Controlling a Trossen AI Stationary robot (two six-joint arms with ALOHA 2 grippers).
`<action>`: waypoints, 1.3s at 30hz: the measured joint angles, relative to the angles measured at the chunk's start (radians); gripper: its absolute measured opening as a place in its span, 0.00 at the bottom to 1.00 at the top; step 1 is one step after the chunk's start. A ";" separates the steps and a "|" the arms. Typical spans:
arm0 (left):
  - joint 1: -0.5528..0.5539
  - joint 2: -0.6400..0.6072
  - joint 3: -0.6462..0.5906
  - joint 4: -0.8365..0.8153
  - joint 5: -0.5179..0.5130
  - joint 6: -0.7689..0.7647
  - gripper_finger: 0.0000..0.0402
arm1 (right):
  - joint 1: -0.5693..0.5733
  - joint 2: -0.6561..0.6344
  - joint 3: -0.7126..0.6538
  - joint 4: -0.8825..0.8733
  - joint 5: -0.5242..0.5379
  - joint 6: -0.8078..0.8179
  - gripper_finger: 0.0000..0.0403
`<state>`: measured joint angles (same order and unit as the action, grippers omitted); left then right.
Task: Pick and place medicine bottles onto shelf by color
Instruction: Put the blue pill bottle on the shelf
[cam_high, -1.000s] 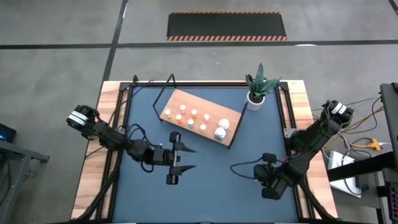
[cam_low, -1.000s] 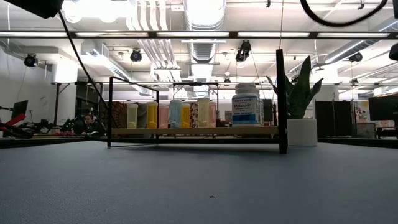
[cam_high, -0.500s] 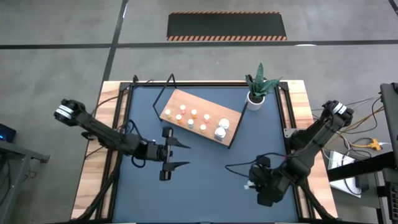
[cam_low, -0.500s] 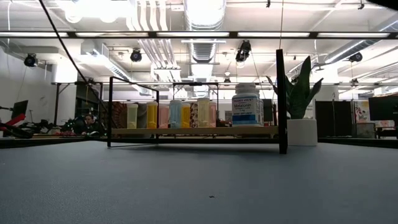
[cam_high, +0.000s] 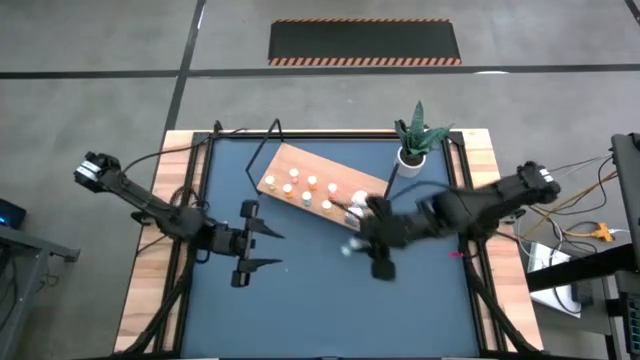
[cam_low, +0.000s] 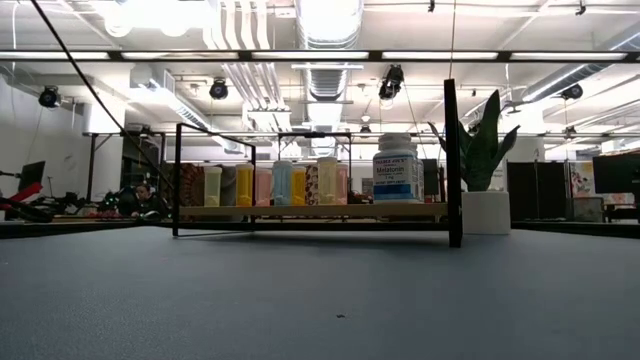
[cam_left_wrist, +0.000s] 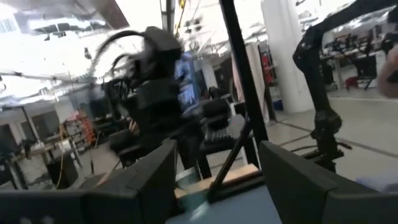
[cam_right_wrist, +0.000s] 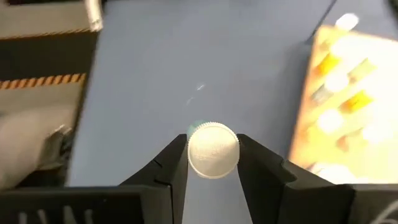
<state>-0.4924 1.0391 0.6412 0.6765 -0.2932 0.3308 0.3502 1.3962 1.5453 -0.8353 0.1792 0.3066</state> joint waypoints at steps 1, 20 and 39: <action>-0.004 -0.014 -0.009 0.004 0.000 0.008 0.53 | -0.041 0.017 0.025 -0.005 -0.006 -0.029 0.27; -0.007 -0.298 -0.169 -0.005 -0.064 0.179 0.53 | -0.654 0.541 0.592 -0.072 -0.197 -0.415 0.27; -0.007 -0.364 -0.209 -0.005 -0.064 0.183 0.53 | -0.763 0.920 0.806 -0.003 -0.266 -0.457 0.29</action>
<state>-0.4992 0.6751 0.4317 0.6717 -0.3576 0.5140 -0.4129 2.3160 2.3508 -0.8383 -0.0873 -0.1504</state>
